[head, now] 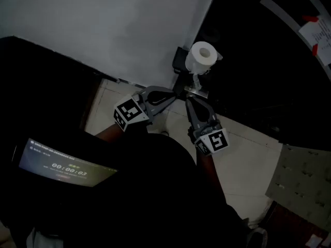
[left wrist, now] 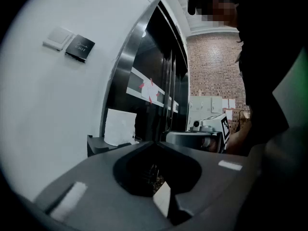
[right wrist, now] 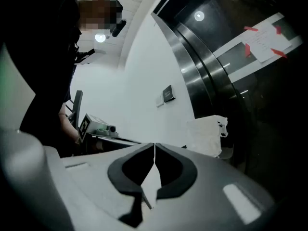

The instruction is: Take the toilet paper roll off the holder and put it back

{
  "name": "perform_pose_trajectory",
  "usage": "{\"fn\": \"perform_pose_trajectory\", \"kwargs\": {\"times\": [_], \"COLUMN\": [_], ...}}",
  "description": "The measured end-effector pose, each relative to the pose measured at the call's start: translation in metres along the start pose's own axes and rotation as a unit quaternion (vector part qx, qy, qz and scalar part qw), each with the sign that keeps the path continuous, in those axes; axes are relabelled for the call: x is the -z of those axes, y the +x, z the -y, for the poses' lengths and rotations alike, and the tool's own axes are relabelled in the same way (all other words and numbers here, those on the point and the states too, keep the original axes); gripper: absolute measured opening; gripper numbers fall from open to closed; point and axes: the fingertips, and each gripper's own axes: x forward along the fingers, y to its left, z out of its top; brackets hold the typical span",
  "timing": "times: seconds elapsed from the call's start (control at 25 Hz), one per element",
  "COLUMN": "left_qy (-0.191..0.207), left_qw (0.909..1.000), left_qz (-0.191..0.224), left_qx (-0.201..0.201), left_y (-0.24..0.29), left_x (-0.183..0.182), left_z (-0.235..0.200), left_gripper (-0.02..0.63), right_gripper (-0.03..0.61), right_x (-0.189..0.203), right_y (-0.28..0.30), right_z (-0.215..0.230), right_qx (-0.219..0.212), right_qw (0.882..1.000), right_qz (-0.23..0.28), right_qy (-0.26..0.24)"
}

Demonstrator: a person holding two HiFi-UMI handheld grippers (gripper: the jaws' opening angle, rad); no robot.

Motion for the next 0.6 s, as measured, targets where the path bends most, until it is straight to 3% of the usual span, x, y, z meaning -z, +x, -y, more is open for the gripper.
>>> {"fn": "perform_pose_trajectory", "kwargs": {"times": [0.36, 0.52, 0.6], "left_qy": [0.001, 0.0, 0.0], "left_qw": [1.0, 1.0, 1.0], "left_qz": [0.004, 0.004, 0.004], "left_qx": [0.003, 0.003, 0.001], "left_y": [0.004, 0.004, 0.004], "left_x": [-0.002, -0.002, -0.002], "left_z": [0.001, 0.004, 0.003], "left_gripper": [0.002, 0.002, 0.002], "right_gripper": [0.002, 0.021, 0.067], "right_x": [-0.002, -0.006, -0.013], "right_y": [0.0, -0.003, -0.001], "right_z": [0.002, 0.029, 0.049], "right_qx": [0.0, 0.029, 0.049], "right_qw": [1.0, 0.999, 0.998], "right_qz": [0.005, 0.012, 0.014], "right_qy": [-0.012, -0.025, -0.03]}}
